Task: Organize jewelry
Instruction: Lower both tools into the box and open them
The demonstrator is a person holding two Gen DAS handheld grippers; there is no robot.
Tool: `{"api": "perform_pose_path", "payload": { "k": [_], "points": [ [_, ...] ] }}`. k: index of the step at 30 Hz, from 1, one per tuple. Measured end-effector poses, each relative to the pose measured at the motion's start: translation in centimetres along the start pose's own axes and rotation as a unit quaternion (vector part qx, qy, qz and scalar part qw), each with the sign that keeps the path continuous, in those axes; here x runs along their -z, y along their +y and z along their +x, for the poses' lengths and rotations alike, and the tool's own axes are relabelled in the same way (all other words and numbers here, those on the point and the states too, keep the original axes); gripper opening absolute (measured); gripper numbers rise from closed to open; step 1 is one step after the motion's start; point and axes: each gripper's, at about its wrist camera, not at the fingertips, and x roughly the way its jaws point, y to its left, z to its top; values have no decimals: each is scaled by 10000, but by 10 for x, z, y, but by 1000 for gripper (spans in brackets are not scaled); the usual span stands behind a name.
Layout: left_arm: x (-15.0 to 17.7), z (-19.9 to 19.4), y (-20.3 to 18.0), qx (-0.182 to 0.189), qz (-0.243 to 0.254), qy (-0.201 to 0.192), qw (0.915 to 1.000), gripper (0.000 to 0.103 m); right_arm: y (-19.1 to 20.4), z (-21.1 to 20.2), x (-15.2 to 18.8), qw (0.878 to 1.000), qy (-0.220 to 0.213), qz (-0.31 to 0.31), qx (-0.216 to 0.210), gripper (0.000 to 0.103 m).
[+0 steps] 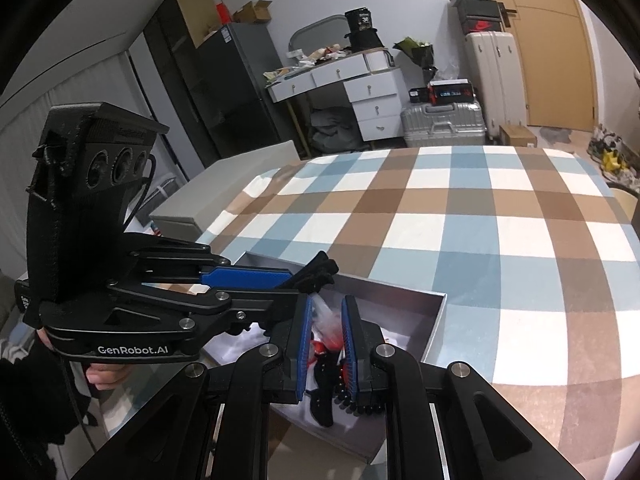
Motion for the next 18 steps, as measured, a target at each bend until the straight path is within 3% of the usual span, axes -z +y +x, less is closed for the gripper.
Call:
{"api": "perform_pose_path", "payload": {
  "k": [6, 8, 9, 11, 13, 18],
  "points": [
    [-1, 2, 0, -201, 23, 32, 9998, 16, 1, 1, 1, 10000, 35, -21, 44, 17],
    [0, 1, 4, -317, -98, 39, 9994, 41, 0, -2, 3, 10000, -11, 22, 67, 17],
    [1, -2, 7, -237, -203, -22, 9995, 45, -1, -3, 3, 10000, -23, 50, 62, 18],
    [3, -8, 10, -118, -307, -107, 9994, 46, -2, -10, 6, 9998, -100, 120, 92, 24],
    [6, -16, 9, -217, -375, -219, 9988, 46, -3, -16, 8, 9996, -190, 179, 127, 38],
    [13, -38, 4, -429, -494, -541, 9964, 46, -1, -39, 12, 9983, -444, 326, 165, 56]
  ]
}}
